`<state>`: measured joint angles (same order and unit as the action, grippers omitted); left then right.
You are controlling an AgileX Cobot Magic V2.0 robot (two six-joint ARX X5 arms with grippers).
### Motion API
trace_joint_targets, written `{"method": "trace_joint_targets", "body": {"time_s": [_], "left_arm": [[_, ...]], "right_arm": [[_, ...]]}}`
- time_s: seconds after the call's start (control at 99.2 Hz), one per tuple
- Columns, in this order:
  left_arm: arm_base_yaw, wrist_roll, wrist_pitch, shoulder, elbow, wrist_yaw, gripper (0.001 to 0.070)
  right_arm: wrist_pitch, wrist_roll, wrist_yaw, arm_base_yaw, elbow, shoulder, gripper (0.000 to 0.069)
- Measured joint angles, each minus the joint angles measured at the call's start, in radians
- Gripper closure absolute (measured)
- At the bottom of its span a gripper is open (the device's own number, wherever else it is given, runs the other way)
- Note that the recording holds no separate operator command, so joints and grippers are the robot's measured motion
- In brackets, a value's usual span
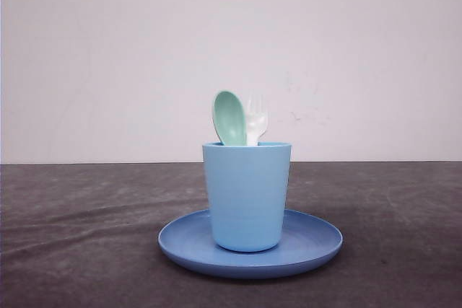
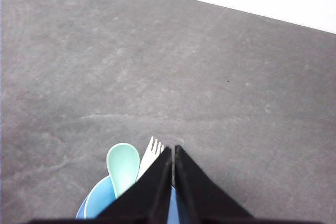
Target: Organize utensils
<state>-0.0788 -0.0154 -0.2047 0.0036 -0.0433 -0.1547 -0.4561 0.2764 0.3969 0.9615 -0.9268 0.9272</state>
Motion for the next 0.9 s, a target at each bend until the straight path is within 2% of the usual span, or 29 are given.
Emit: {"method": "trace_joint_targets", "body": {"time_s": [0.081, 0.181, 0.343, 0.585, 0.716, 0.897], "left_arm": [[0.0, 0.0, 0.0, 0.0, 0.0, 0.0, 0.0685], [0.0, 0.0, 0.0, 0.0, 0.0, 0.0, 0.0685], [0.0, 0.0, 0.0, 0.0, 0.0, 0.0, 0.0685], [0.0, 0.0, 0.0, 0.0, 0.0, 0.0, 0.0685], [0.0, 0.0, 0.0, 0.0, 0.0, 0.0, 0.0685], [0.0, 0.0, 0.0, 0.0, 0.0, 0.0, 0.0685]], "right_arm": [[0.002, -0.01, 0.005, 0.0, 0.0, 0.0, 0.0684], [0.033, -0.043, 0.061, -0.016, 0.0, -0.001, 0.0684], [0.11, -0.129, 0.084, -0.109, 0.0, -0.017, 0.0684], [0.124, -0.216, -0.106, -0.391, 0.022, -0.069, 0.0684], [0.124, -0.233, -0.208, -0.565, 0.095, -0.141, 0.0684], [0.143, -0.251, -0.273, -0.739, 0.272, -0.292, 0.0684]]}}
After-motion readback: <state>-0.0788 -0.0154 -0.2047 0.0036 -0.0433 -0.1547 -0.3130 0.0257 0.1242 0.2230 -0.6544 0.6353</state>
